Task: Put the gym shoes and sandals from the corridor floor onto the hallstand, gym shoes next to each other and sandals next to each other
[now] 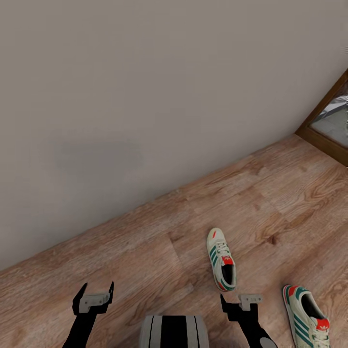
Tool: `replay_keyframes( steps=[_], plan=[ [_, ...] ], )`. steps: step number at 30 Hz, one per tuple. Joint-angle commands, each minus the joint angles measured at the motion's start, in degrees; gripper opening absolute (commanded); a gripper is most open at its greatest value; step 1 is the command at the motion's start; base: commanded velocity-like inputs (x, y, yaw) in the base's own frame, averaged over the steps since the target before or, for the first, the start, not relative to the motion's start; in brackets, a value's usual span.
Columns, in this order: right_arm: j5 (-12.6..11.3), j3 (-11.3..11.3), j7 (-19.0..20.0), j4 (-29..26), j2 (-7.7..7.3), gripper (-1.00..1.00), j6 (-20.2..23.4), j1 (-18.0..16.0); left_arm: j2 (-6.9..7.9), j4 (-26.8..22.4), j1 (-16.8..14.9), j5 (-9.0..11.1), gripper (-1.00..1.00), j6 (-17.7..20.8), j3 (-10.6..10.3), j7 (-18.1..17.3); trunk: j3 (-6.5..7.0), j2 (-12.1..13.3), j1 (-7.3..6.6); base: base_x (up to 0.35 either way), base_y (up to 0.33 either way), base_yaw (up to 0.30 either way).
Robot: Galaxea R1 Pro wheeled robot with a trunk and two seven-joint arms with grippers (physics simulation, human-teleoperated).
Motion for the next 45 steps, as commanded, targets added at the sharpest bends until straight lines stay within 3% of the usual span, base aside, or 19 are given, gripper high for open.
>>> replay_keyframes(
  steps=[1, 18, 45],
  plan=[
    [0.00, -0.05, 0.09, 0.04, 0.01, 1.00, -0.16, -0.02, 0.00, 0.02, -0.01, -0.01, 1.00, -0.16, 0.02, -0.01, -0.10, -0.01, -0.01, 0.000, 0.000, -0.162],
    [0.00, -0.05, 0.09, 0.04, 0.01, 1.00, -0.17, -0.02, 0.00, 0.09, -0.01, -0.01, 1.00, -0.16, 0.11, 0.07, -0.33, -0.01, -0.01, 0.111, 0.000, -0.032],
    [-0.01, -0.05, 0.09, 0.04, -0.08, 1.00, -0.17, -0.02, -0.01, 0.02, -0.01, -0.01, 1.00, -0.16, 0.10, 0.00, -0.55, -0.02, 0.02, 0.006, 0.000, 0.000]
  ],
)
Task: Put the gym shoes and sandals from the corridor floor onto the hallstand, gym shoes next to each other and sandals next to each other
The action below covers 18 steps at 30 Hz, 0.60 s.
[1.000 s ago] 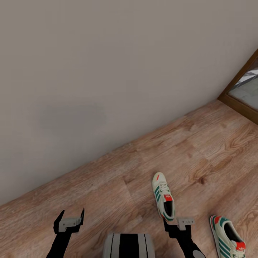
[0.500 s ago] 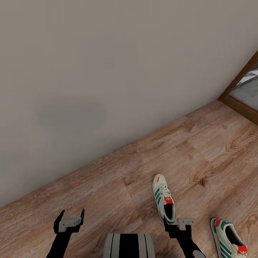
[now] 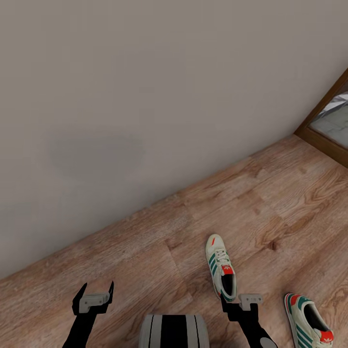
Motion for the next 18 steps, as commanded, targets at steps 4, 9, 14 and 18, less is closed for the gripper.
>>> replay_keyframes(
  steps=[4, 9, 14, 18],
  plan=[
    [0.01, -0.05, 0.08, 0.03, 0.06, 1.00, -0.17, -0.02, 0.01, 0.03, -0.02, -0.01, 1.00, -0.16, 0.02, 0.00, -0.92, -0.06, 0.09, 0.000, 0.000, 0.000],
    [0.07, -0.05, -0.10, 0.03, 0.16, 1.00, -0.17, -0.02, 0.00, -0.97, -0.02, -0.01, 1.00, -0.18, 0.01, -0.02, -2.24, -0.13, 0.22, 0.000, 0.000, 0.000],
    [0.08, -0.05, -0.12, 0.03, 0.18, 1.00, -0.16, -0.02, 0.01, -1.72, -0.02, -0.01, 1.00, -0.23, -0.05, -0.02, -3.76, -0.20, 0.35, 0.000, 0.000, 0.000],
    [0.09, -0.05, -0.09, 0.03, 0.18, 1.00, -0.17, -0.02, 0.01, -2.00, -0.02, -0.01, 1.00, -0.25, -0.05, -0.02, -5.01, -0.25, 0.45, 0.000, 0.000, 0.000]
  ],
)
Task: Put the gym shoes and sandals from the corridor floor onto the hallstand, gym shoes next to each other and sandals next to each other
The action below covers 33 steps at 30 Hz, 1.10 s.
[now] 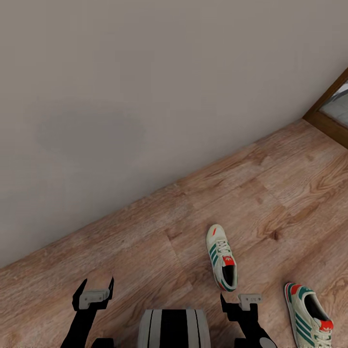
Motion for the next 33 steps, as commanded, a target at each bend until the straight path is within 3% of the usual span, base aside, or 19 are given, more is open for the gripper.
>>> replay_keyframes(
  steps=[1, 4, 12, 24, 33],
  plan=[
    [0.01, -0.05, 0.11, 0.03, 0.01, 1.00, -0.17, -0.01, 0.00, -0.02, -0.02, -0.01, 1.00, -0.16, 0.01, -0.01, -0.35, -0.02, 0.02, 0.000, 0.000, 0.000],
    [0.01, -0.05, 0.14, 0.03, 0.01, 1.00, -0.17, -0.01, 0.00, -0.05, -0.02, -0.01, 1.00, -0.17, 0.01, -0.01, -1.29, -0.06, 0.09, 0.000, 0.000, 0.000],
    [-0.02, -0.05, 0.17, 0.03, 0.01, 1.00, -0.17, -0.01, 0.00, -1.44, -0.02, -0.01, 1.00, -0.17, 0.01, -0.01, -2.00, -0.06, 0.09, 0.000, 0.000, 0.000],
    [0.01, -0.05, 0.17, 0.03, -0.08, 1.00, -0.18, -0.01, -0.03, -1.81, -0.02, -0.05, 1.00, -0.17, 0.01, -0.01, -2.19, -0.06, 0.09, 0.083, 0.000, 0.000],
    [0.01, -0.05, 0.17, 0.03, -0.08, 1.00, -0.16, -0.01, -0.05, -1.82, -0.02, -1.16, 1.00, -0.17, 0.01, 0.00, -2.19, -0.06, 0.09, 0.061, 0.000, 0.000]
  ],
)
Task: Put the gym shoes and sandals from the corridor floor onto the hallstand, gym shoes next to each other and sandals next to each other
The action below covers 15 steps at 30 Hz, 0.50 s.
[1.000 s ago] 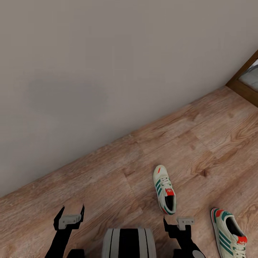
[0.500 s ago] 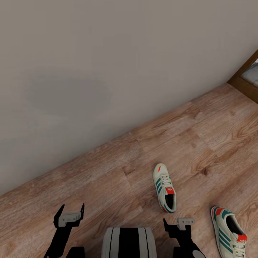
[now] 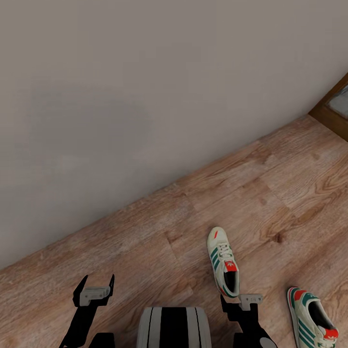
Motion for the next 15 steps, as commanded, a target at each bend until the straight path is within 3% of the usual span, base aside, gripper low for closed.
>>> replay_keyframes(
  steps=[1, 12, 15],
  plan=[
    [0.01, -0.05, 0.08, 0.03, 0.01, 1.00, -0.18, -0.01, -0.01, 0.02, -0.02, -0.13, 1.00, -0.16, 0.04, -0.01, -0.02, -0.01, -0.01, 0.007, 0.000, 0.000],
    [0.00, -0.05, 0.08, 0.03, -0.06, 1.00, -0.17, -0.01, -0.04, -0.10, -0.02, -0.18, 1.00, -0.16, 0.06, -0.01, -0.02, -0.01, -0.01, 0.001, 0.000, 0.000],
    [-0.02, -0.05, 0.08, 0.03, -0.05, 1.00, -0.18, -0.01, -0.04, -0.13, -0.02, -0.18, 1.00, -0.16, 0.10, 0.02, -0.69, -0.05, 0.07, 0.000, 0.000, 0.000]
  ],
)
